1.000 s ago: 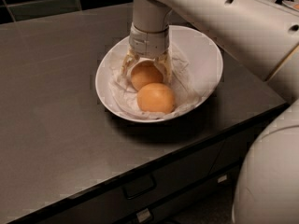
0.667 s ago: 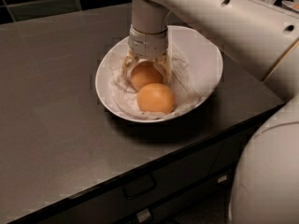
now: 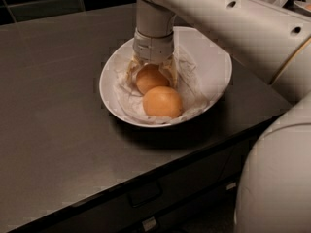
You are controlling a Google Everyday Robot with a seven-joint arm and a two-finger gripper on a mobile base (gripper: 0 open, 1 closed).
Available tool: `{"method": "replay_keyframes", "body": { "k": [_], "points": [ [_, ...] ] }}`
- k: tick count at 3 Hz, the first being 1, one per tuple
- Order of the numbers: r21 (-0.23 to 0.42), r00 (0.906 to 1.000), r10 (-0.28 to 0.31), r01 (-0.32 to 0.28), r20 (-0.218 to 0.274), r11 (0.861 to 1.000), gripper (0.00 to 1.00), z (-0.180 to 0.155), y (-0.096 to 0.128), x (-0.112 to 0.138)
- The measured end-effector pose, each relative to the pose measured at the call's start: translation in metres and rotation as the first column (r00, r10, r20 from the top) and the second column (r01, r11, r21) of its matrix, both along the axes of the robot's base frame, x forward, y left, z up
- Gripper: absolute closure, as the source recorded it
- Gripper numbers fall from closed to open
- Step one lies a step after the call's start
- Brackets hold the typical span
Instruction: Pick orange from white bowl
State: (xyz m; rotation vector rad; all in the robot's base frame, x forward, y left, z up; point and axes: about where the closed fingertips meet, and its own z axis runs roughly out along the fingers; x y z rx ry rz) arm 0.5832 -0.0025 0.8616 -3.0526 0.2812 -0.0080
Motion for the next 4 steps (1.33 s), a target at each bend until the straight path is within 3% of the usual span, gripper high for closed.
{"method": "replay_keyframes", "body": {
  "k": [2,4],
  "points": [
    [-0.001,1.0,0.003,-0.003,-0.008,1.0,0.3,-0.004,0.0006,0.0],
    [-0.001,1.0,0.003,-0.003,-0.008,1.0,0.72,-0.004,0.0006,0.0]
  ]
}}
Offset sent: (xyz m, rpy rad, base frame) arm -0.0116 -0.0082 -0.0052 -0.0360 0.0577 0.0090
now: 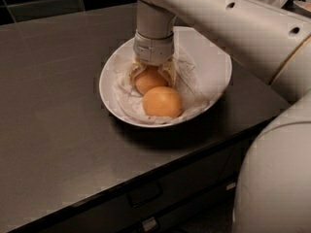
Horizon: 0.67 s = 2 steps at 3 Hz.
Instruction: Pick orange from white bowl
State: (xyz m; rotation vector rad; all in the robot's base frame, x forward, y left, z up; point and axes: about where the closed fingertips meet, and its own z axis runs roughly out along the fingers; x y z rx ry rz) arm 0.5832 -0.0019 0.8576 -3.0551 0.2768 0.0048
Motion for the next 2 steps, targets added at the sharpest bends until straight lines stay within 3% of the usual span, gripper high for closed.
{"method": "replay_keyframes", "body": {
  "k": [1,2],
  "points": [
    [0.0,1.0,0.0,0.0,0.0,1.0,0.96,0.0,0.0,0.0],
    [0.021,0.9998,-0.008,0.008,0.019,1.0,1.0,0.0015,0.0019,0.0012]
  ]
}}
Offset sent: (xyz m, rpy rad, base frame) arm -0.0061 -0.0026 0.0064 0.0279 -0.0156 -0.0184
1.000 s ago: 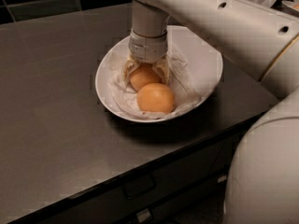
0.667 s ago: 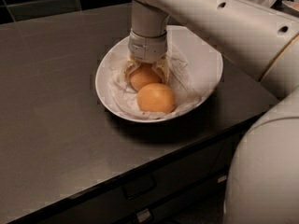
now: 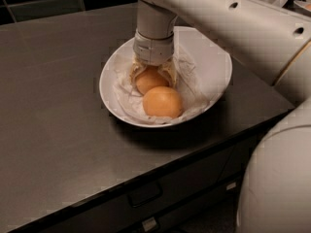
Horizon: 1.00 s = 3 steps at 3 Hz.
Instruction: Pick orange from white bowl
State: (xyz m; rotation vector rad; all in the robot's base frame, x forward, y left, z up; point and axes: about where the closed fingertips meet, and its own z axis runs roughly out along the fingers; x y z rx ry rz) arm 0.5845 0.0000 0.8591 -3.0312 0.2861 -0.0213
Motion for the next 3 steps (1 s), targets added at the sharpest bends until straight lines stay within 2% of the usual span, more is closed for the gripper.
{"method": "replay_keyframes", "body": {
  "k": [1,2,3],
  "points": [
    [0.04,0.9977,-0.016,0.014,0.066,0.999,1.0,0.019,-0.002,-0.008],
    [0.063,0.9891,-0.033,0.025,0.143,0.998,1.0,0.045,-0.005,-0.019],
    [0.061,0.9781,-0.059,0.048,0.2,0.997,1.0,0.063,-0.011,-0.031]
  ]
}}
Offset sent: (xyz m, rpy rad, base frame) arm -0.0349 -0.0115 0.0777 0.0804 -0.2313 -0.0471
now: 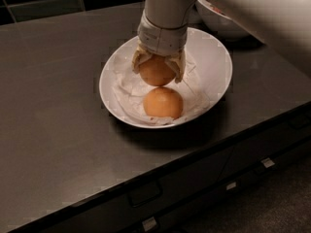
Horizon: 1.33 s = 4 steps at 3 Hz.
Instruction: Pick orange from white bowl
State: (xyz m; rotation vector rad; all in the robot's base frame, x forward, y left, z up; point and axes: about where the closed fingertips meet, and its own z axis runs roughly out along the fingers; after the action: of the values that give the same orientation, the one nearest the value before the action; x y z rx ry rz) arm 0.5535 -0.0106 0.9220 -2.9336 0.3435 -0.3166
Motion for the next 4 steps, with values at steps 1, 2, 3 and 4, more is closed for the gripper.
{"method": "replay_keyframes", "body": {
  "k": [1,2,3,4],
  "points": [
    [0.017,0.9973,-0.031,0.03,0.066,0.999,1.0,0.014,-0.006,-0.01],
    [0.059,0.9874,-0.054,0.046,0.149,0.997,1.0,0.032,-0.012,-0.021],
    [0.13,0.9649,-0.086,0.055,0.248,0.99,1.0,0.05,-0.019,-0.029],
    [0.17,0.9444,-0.111,0.06,0.309,0.984,1.0,0.063,-0.019,-0.029]
  ]
}}
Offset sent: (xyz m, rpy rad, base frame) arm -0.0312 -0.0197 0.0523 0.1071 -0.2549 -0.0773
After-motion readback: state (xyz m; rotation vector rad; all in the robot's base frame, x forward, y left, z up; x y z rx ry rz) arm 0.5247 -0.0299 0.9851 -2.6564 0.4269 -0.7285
